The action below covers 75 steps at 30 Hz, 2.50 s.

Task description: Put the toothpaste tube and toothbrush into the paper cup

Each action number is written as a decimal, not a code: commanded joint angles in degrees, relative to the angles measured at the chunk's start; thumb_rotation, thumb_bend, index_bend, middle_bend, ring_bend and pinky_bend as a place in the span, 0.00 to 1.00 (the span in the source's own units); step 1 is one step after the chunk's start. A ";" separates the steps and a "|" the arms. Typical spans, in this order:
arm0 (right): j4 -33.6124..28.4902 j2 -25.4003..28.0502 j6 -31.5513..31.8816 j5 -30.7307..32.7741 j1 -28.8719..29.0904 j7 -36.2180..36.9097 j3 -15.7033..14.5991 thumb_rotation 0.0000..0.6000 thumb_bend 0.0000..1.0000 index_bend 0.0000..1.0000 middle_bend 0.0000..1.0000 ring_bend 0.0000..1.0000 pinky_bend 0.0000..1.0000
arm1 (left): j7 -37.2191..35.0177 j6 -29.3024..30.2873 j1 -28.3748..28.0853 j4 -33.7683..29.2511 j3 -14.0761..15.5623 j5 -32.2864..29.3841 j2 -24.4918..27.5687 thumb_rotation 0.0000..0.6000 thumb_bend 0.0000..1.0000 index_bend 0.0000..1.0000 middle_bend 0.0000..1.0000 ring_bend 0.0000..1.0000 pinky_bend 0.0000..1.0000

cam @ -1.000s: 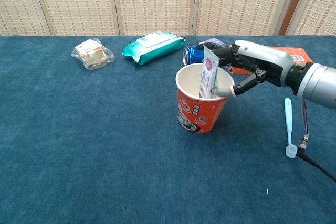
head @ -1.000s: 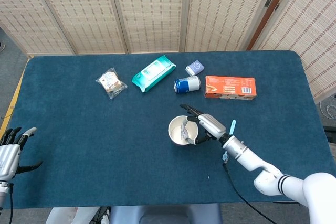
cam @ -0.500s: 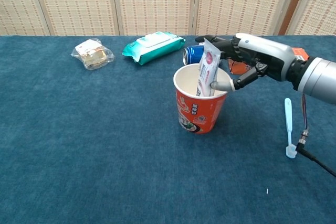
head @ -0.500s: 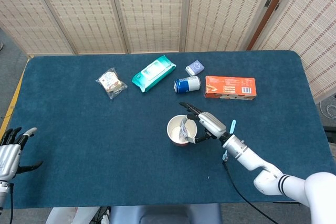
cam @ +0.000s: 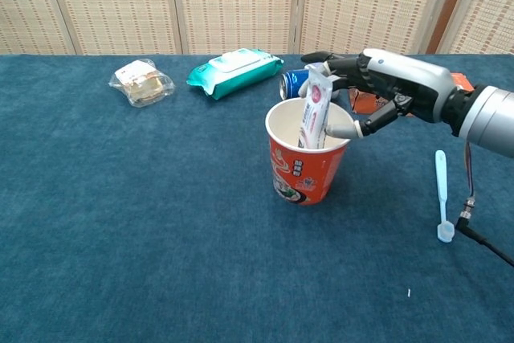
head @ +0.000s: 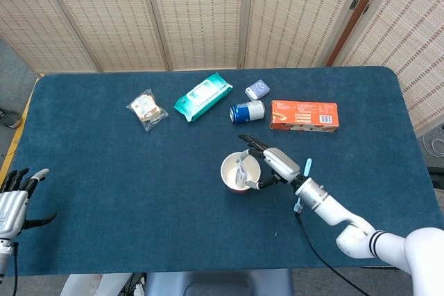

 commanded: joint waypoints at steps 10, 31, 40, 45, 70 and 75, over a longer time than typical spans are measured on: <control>-1.06 0.86 0.96 -0.11 -0.20 -0.31 0.31 1.00 0.12 0.34 0.00 0.00 0.14 | 0.29 -0.18 -0.07 0.07 0.06 -0.07 -0.09 1.00 0.00 0.15 0.27 0.09 0.00; -6.64 4.75 3.44 -0.25 -0.98 -4.10 1.33 1.00 0.12 0.21 0.00 0.00 0.14 | 1.09 -0.60 -0.25 -0.02 0.19 -0.29 -0.31 1.00 0.00 0.15 0.27 0.09 0.00; -10.34 7.49 5.76 -0.98 -1.84 -8.50 1.85 1.00 0.12 0.19 0.00 0.00 0.14 | 1.38 -0.87 -0.36 0.00 0.23 -0.46 -0.42 1.00 0.00 0.15 0.27 0.09 0.00; -13.57 9.92 6.65 -1.07 -2.46 -12.49 2.23 1.00 0.12 0.18 0.00 0.00 0.14 | 1.70 -0.84 -0.38 -0.04 0.28 -0.41 -0.54 1.00 0.00 0.15 0.27 0.09 0.00; -28.05 27.26 5.05 1.08 -8.05 -56.46 2.11 1.00 0.12 0.24 0.00 0.00 0.14 | 2.93 -1.19 -0.65 0.25 0.20 -0.97 -1.19 1.00 0.00 0.15 0.27 0.09 0.00; -27.26 28.12 3.46 2.21 -9.03 -61.26 1.57 1.00 0.12 0.30 0.00 0.00 0.14 | 3.09 -1.38 -0.73 0.25 0.20 -1.09 -1.26 1.00 0.00 0.15 0.27 0.09 0.00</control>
